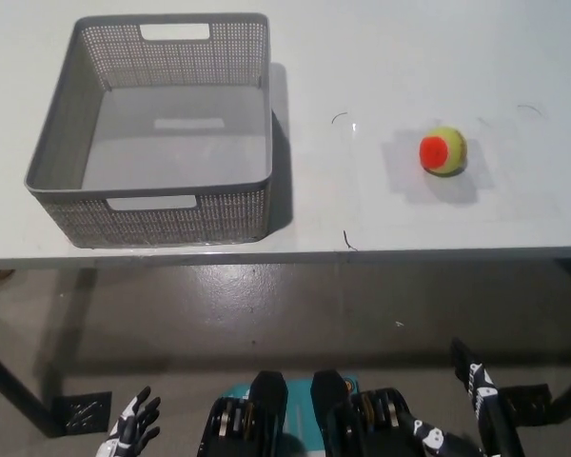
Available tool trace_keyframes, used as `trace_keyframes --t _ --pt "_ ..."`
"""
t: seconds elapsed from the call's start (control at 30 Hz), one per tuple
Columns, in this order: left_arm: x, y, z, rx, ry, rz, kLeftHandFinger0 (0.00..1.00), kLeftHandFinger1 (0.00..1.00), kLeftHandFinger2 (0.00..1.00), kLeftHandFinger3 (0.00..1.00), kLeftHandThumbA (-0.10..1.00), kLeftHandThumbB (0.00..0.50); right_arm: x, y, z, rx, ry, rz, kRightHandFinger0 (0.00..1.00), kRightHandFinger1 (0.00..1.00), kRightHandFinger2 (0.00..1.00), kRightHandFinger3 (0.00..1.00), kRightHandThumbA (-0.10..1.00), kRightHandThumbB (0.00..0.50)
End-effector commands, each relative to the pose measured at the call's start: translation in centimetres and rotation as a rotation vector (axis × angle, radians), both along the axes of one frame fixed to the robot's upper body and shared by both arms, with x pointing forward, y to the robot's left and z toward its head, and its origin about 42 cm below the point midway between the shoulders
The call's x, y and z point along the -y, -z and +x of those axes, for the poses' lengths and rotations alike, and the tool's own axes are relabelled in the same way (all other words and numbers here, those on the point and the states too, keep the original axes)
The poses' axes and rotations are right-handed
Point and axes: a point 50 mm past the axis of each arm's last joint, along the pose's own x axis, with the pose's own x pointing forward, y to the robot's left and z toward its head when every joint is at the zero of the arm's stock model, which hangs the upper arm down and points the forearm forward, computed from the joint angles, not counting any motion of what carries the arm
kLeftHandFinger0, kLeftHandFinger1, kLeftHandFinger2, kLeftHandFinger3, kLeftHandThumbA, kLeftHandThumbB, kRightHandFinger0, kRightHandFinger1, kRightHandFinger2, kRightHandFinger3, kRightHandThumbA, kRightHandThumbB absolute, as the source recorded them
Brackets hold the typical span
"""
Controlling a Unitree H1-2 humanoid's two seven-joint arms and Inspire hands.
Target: Use the right hand to pick up a tennis ball and put it into a container on the left side
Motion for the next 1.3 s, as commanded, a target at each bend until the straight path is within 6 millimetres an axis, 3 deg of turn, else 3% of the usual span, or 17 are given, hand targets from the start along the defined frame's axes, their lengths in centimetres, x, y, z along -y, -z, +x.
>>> trace_keyframes --t 0.0,0.17,0.3,0.37,0.5,0.57,0.8,0.9,1.1,1.17,1.2,1.27 --pt "-0.2 -1.0 -0.9 0.094 0.010 -0.038 1.00 1.00 1.00 1.00 1.00 0.174 0.0 -1.4 -0.5 0.145 0.006 0.007 1.00 1.00 1.00 1.00 0.97 0.168" --pt "-0.6 -1.1 -1.8 0.109 -0.003 -0.045 1.00 1.00 1.00 1.00 1.00 0.222 0.2 -2.1 -0.9 0.197 0.011 -0.032 1.00 1.00 1.00 1.00 0.97 0.188" --pt "-1.2 -1.2 -2.1 0.120 -0.001 -0.040 1.00 1.00 1.00 1.00 1.00 0.223 0.2 -3.1 -1.0 0.255 0.041 -0.073 1.00 1.00 1.00 1.00 0.95 0.236" --pt "-1.3 -1.3 -1.6 0.130 -0.005 -0.040 1.00 1.00 1.00 1.00 0.99 0.223 0.3 -4.3 -0.5 0.285 0.060 -0.071 1.00 1.00 1.00 1.00 0.96 0.289" --pt "-1.4 -1.1 -2.2 0.119 -0.013 -0.046 1.00 1.00 1.00 1.00 0.98 0.224 0.9 -6.6 -0.7 0.366 0.091 -0.126 1.00 1.00 1.00 1.00 0.99 0.295" --pt "-1.1 -0.8 -2.5 0.109 -0.017 -0.062 1.00 1.00 1.00 1.00 0.97 0.229 1.6 -8.6 -0.4 0.419 0.093 -0.148 1.00 1.00 1.00 1.00 0.97 0.292" --pt "-1.3 -1.1 -2.3 0.109 -0.012 -0.047 1.00 1.00 1.00 1.00 0.97 0.221 2.8 -14.2 1.6 0.523 0.113 -0.269 1.00 1.00 1.00 1.00 0.99 0.372" --pt "-1.2 -1.4 -1.3 0.125 -0.014 -0.042 1.00 1.00 1.00 1.00 0.96 0.230 3.8 -18.0 3.8 0.582 0.118 -0.310 1.00 1.00 1.00 1.00 0.94 0.395" --pt "-1.4 -1.2 -1.9 0.113 -0.014 -0.046 1.00 1.00 1.00 1.00 0.96 0.221 5.0 -25.1 7.3 0.638 0.162 -0.481 1.00 1.00 1.00 1.00 0.95 0.454" --pt "-1.7 -1.3 -2.0 0.108 -0.014 -0.042 1.00 1.00 1.00 1.00 0.96 0.213 5.0 -26.9 8.5 0.651 0.163 -0.520 1.00 1.00 1.00 1.00 0.94 0.401" --pt "-1.7 -1.3 -2.0 0.107 -0.015 -0.042 1.00 1.00 1.00 1.00 0.95 0.220 5.3 -28.8 9.9 0.671 0.159 -0.572 1.00 1.00 1.00 1.00 0.90 0.414" --pt "-1.8 -1.2 -2.3 0.101 -0.019 -0.038 1.00 1.00 1.00 1.00 0.96 0.220 5.4 -30.6 11.2 0.669 0.147 -0.607 1.00 1.00 1.00 1.00 0.85 0.415"
